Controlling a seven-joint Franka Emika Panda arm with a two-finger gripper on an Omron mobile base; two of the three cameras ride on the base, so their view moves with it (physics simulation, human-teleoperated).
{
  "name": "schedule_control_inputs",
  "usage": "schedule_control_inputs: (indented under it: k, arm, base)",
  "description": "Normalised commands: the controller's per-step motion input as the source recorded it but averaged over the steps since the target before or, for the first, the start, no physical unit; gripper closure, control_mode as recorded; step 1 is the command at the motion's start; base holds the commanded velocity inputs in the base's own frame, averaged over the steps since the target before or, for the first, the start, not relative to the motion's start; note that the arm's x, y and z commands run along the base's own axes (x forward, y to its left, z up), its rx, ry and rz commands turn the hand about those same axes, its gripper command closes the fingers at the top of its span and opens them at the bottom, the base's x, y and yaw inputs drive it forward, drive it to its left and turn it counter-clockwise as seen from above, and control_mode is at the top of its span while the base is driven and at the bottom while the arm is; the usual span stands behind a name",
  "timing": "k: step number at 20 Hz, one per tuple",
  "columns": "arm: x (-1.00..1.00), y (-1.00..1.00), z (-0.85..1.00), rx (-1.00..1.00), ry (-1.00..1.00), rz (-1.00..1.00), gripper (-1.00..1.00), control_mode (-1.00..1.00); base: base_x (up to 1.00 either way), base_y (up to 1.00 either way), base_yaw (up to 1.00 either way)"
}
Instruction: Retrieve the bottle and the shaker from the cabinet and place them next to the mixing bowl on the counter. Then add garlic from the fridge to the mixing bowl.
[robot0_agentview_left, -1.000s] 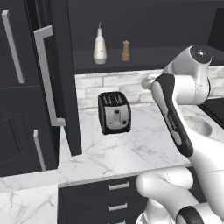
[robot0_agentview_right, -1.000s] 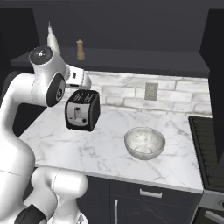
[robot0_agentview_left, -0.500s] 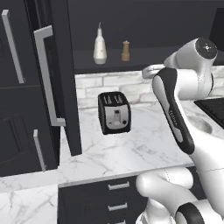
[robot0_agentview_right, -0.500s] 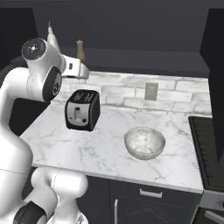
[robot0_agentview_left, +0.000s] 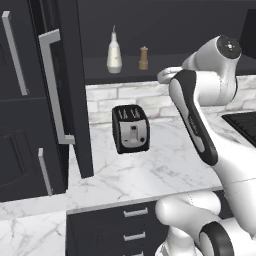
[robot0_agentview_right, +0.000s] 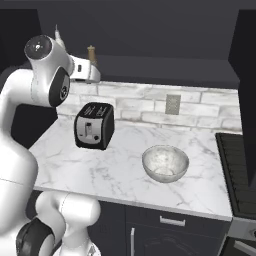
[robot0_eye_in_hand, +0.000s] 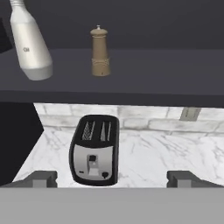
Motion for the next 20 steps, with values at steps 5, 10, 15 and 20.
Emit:
schedule_control_inputs:
  k: [5,10,15,20]
  arm:
    - [0.33,0.02,0.00,0.00,-0.01,0.01,-1.00,-1.00]
    - [0.29,0.03,0.00,0.00,-0.02,0.00,-1.00,-1.00]
    - [0.19,0.00,0.00,0.00,0.00,0.01,-1.00,-1.00]
    - [0.36,0.04,0.00,0.00,0.00,0.02,-1.00,-1.00]
  base:
    - [0.00,0.00,0.00]
    - [0.00,0.00,0.00]
    - [0.00,0.00,0.00]
    - [0.00,0.00,0.00]
